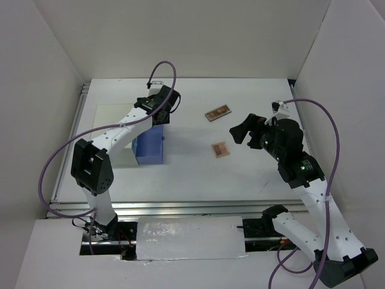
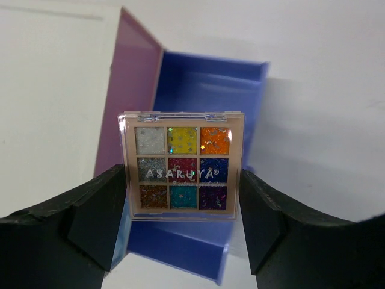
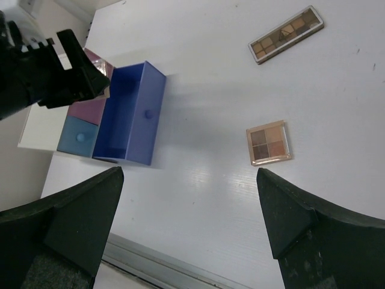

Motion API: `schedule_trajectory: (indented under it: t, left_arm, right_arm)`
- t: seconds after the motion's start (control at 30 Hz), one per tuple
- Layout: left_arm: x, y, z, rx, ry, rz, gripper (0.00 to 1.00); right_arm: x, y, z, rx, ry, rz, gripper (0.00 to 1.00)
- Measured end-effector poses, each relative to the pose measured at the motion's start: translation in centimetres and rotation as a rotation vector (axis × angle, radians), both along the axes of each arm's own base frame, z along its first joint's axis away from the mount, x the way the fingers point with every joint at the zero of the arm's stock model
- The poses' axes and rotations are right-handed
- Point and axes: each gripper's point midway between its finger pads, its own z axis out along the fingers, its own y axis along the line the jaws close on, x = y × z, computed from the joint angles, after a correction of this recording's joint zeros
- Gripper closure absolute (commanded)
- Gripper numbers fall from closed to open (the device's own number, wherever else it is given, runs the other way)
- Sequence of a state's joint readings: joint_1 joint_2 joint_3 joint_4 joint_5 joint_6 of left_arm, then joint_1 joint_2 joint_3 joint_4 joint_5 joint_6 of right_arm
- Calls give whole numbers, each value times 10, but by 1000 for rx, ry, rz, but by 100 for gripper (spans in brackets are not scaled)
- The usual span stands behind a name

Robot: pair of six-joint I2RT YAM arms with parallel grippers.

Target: Organize the makeup

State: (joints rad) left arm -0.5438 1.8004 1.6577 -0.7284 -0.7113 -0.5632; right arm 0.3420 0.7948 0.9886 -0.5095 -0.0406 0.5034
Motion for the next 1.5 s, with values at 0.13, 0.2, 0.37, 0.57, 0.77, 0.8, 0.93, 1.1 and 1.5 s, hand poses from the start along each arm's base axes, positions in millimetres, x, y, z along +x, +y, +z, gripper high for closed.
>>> schedule_trajectory:
  t: [0.13,0.2,0.37,0.57,0.77,0.8,0.93,1.1,1.5]
  left_arm:
    - [-15,26,-31,86,92,68,60]
    - [-22,34,-41,112,124,87,43]
    - [-28,41,-54,133,156,107,3]
    - [-27,38,-61,122,164,104,1]
    - [-24,19,-66,35,174,47,1]
    - [-24,12,-66,16,175,21,1]
    - [-27,-44,-54,-61,159,-105,1]
    - [-31,-179,-29,-289,96,-314,1]
    - [-40,-302,-132,-515,234,-313,1]
  right_arm:
    - [1,3,-3,0,12,13,0]
    - [1,5,-4,2,18,22,0]
    - [1,6,-5,3,20,27,0]
    - [1,6,-5,0,19,30,0]
    - [3,4,-6,-6,23,19,0]
    - [4,3,-7,-8,24,13,0]
    - [10,-10,-8,-33,19,-69,0]
    - [16,-34,-13,-69,27,-207,0]
    - [-2,-57,19,-9,-80,-315,0]
